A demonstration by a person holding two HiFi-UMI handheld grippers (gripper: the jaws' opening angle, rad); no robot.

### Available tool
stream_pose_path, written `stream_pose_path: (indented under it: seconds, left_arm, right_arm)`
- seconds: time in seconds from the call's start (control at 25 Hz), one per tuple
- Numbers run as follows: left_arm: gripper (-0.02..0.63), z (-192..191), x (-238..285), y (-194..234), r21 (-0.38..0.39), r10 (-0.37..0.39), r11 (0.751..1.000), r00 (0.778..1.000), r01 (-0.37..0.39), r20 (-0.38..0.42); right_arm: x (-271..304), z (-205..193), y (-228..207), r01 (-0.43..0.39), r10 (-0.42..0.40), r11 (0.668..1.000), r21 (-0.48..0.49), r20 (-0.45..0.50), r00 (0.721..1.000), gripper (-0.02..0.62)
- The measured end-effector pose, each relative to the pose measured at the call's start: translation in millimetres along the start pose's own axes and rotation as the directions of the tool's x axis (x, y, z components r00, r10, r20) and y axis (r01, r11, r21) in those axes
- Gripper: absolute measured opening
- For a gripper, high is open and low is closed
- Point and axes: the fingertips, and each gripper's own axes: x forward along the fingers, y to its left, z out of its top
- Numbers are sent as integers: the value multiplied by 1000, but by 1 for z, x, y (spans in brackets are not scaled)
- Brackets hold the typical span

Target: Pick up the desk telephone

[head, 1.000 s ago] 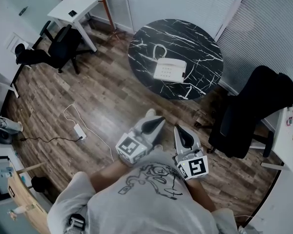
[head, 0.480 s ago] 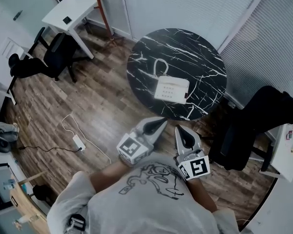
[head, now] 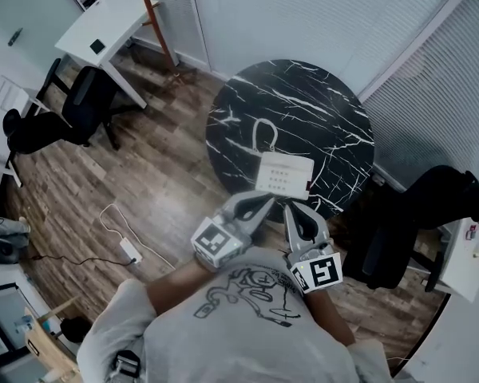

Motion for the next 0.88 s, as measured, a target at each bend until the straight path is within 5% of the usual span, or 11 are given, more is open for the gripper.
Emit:
stream_pose_path:
  seconds: [0.88]
  left_arm:
    - [2,-8,63,47,-54,12,998,999,-14,-40]
  right_arm:
    - [42,-17,-75,-17,19,999,33,-67,998,6]
